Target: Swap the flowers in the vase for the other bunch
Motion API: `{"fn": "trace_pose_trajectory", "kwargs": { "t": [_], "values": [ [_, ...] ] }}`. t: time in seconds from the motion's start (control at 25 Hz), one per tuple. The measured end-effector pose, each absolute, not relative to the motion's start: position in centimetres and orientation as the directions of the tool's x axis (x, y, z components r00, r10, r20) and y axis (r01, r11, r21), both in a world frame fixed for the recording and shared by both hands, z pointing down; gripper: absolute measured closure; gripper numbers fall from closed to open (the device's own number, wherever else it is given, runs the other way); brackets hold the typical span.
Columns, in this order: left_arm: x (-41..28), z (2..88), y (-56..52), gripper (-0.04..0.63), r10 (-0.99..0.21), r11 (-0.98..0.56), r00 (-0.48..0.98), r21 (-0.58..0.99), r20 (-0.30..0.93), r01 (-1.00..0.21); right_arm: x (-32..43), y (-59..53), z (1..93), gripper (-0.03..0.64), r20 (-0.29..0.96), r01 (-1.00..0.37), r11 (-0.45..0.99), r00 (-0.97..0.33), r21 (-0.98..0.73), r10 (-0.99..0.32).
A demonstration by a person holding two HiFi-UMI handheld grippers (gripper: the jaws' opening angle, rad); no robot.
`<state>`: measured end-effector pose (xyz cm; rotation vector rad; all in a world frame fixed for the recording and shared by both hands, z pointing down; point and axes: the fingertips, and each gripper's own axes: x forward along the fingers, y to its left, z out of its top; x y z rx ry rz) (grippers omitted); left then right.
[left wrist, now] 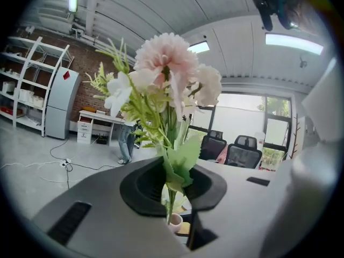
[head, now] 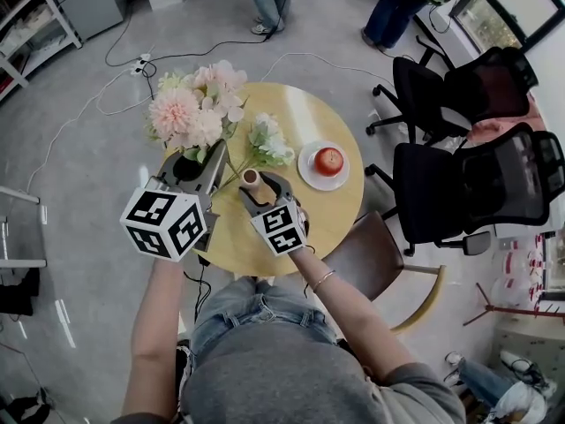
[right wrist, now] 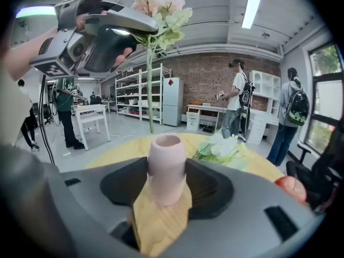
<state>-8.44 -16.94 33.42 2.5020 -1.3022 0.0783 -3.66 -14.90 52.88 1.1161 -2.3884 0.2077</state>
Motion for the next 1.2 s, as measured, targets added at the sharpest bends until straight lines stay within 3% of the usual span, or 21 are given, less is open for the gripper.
{"fn": "trace_pose_trajectory", "kwargs": {
  "t": [0.28, 1.2],
  "values": [
    [-10.0, 33.3, -16.5, 0.532, -0.804, -0.51, 0.559, 0.247, 0.203, -0.824, -3.7, -15.0, 52.9, 0.383, 0.485, -0.754, 0.653, -0.549, 0.065, -0.681],
    [-16.1, 43.5, -18.0, 0.531, -0.779, -0.368, 0.374, 0.115, 0.503, -0.923, -3.7, -15.3, 52.8, 0.383, 0.484, -0.766, 0.642, -0.545, 0.047, -0.685]
  ]
}}
